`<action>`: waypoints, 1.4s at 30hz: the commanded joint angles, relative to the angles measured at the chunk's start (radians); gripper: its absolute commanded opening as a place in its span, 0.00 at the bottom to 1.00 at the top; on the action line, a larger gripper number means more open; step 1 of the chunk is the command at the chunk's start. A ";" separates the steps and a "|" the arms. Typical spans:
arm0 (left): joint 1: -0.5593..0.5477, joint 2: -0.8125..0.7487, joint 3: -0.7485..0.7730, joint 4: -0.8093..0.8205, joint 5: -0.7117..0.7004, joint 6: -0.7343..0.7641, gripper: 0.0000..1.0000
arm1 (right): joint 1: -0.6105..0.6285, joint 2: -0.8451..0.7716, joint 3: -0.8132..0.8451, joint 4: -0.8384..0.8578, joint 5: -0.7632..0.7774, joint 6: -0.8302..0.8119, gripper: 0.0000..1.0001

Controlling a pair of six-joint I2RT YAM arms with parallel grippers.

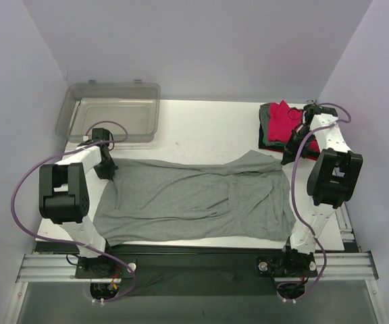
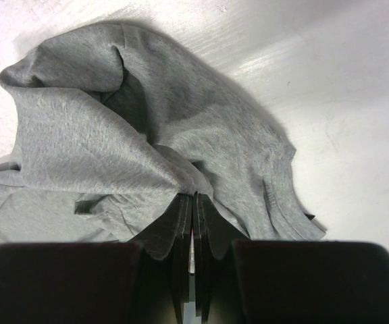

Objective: Fold and stack the t-shirts
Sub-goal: Grap the side of the flattened tshirt furthest away from the robot with both arms

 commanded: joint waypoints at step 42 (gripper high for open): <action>0.097 -0.173 0.034 -0.034 0.022 -0.055 0.26 | -0.005 -0.076 -0.048 -0.076 0.062 0.030 0.00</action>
